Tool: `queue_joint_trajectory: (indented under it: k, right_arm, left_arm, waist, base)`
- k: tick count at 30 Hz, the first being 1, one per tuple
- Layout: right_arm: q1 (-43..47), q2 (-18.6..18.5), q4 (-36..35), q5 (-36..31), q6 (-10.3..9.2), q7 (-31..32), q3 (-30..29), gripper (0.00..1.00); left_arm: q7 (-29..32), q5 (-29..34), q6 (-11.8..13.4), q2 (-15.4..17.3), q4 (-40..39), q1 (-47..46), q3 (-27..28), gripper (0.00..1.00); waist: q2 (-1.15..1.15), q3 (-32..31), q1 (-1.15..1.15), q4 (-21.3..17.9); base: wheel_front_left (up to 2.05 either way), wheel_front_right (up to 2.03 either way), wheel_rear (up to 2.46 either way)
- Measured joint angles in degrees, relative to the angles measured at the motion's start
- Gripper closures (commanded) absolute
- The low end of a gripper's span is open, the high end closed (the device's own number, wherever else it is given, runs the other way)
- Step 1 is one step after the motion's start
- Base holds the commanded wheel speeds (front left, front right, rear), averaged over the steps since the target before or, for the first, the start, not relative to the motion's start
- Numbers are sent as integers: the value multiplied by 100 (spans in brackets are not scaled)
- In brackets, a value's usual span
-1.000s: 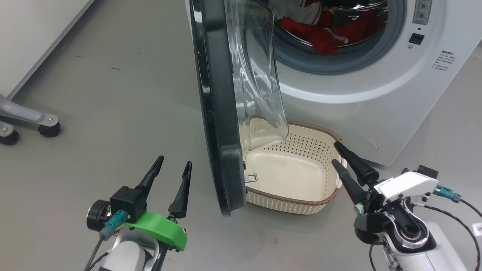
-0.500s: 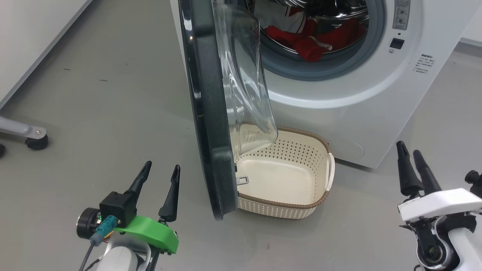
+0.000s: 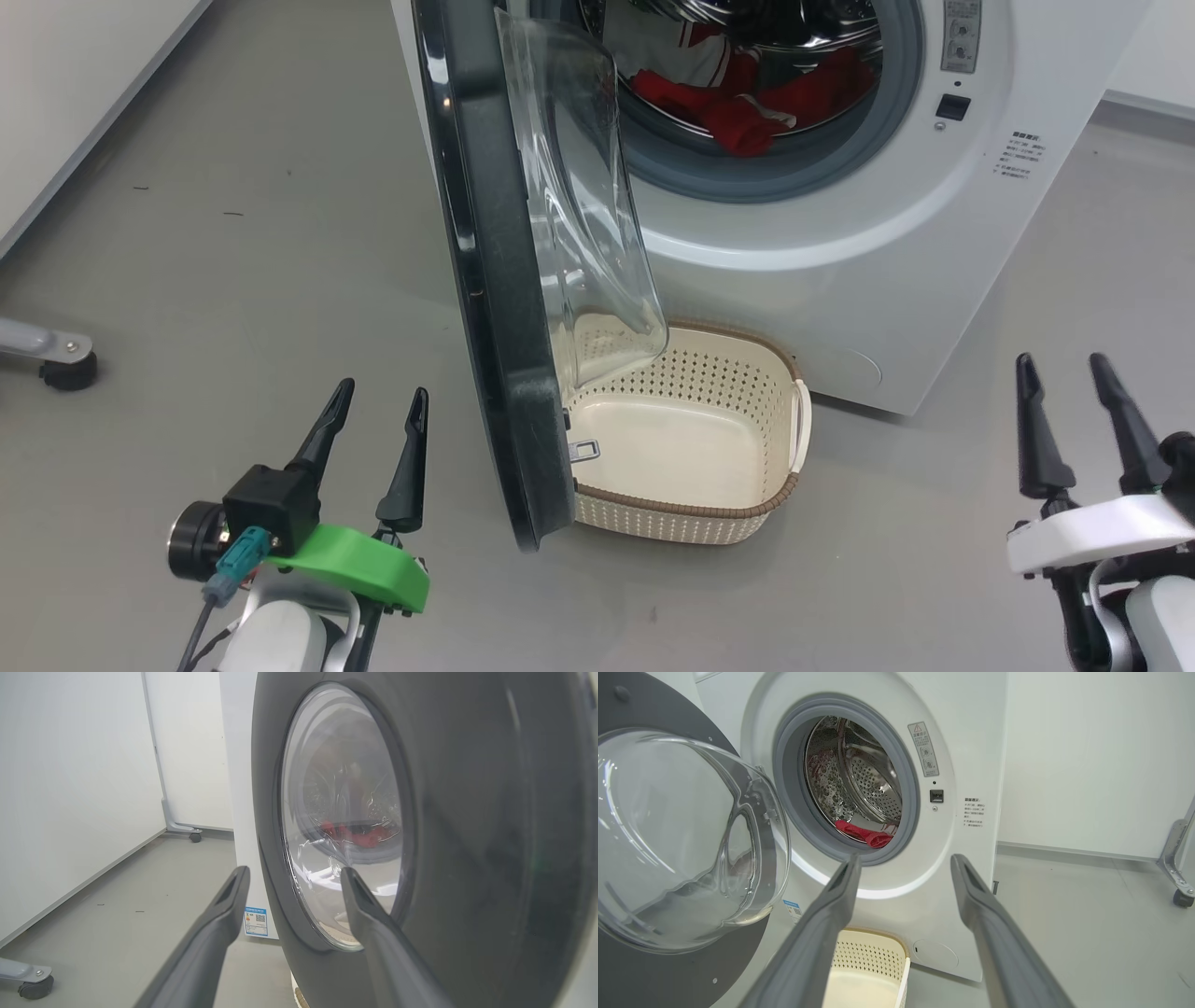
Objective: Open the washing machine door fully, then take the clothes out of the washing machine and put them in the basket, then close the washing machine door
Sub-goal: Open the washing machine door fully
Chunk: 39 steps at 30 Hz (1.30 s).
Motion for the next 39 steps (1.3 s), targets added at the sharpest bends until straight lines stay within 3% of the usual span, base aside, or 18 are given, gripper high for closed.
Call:
queue_joint_trajectory:
  k: [5,10,23,39]
  right_arm:
    - [27,254,-348,-593,-342,13,-372,0]
    - [388,555,-376,-839,-455,14,-353,0]
    - [738,1078,-280,-1141,-463,14,-416,0]
    - [832,1270,-201,-1436,-444,14,-576,0]
  left_arm:
    - [0,1,19,9,-31,3,43,0]
    - [0,1,20,8,-27,21,46,0]
    - [0,1,19,7,-8,119,53,0]
    - [0,0,16,4,51,138,48,0]
  waist:
    - [0,-1,0,-44]
    - [0,6,0,-92]
    - [0,32,0,-167]
    - [0,12,0,-167]
  base:
    - [0,0,0]
    - [0,0,0]
    - [0,0,0]
    - [0,0,0]
